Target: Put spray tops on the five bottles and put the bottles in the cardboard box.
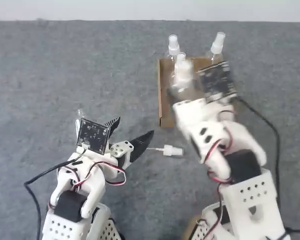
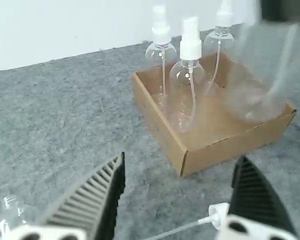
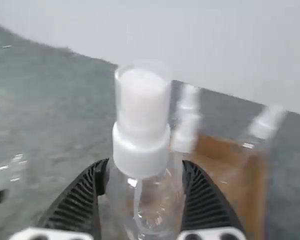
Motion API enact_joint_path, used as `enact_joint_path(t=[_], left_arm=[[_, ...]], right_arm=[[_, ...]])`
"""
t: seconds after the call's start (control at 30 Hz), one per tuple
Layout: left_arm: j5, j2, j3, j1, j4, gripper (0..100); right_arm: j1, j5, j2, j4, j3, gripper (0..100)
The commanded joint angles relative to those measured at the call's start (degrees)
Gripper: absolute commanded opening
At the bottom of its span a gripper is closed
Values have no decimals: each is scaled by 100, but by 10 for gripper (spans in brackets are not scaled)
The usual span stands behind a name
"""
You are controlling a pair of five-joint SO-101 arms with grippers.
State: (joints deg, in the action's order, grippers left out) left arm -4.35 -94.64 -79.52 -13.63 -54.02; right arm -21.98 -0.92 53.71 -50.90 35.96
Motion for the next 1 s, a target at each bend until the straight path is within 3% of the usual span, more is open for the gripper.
enact_joint_path(t=[0.0, 0.2, 0.33, 0.47, 0.97], left_arm=[[-26, -70, 40, 53, 123, 309], [-26, -70, 31, 70, 123, 154], [-44, -70, 31, 659, 281, 2], [-70, -70, 31, 1099, 404, 12], [-79, -70, -40, 1090, 404, 12]], right_arm=[[980, -193, 207, 4, -448, 6], [1648, -158, -330, 374, -431, 6], [1815, -141, -1095, 954, -440, 6], [1807, 202, -1675, 1393, -440, 6], [1851, 598, -3767, 3477, -404, 6]])
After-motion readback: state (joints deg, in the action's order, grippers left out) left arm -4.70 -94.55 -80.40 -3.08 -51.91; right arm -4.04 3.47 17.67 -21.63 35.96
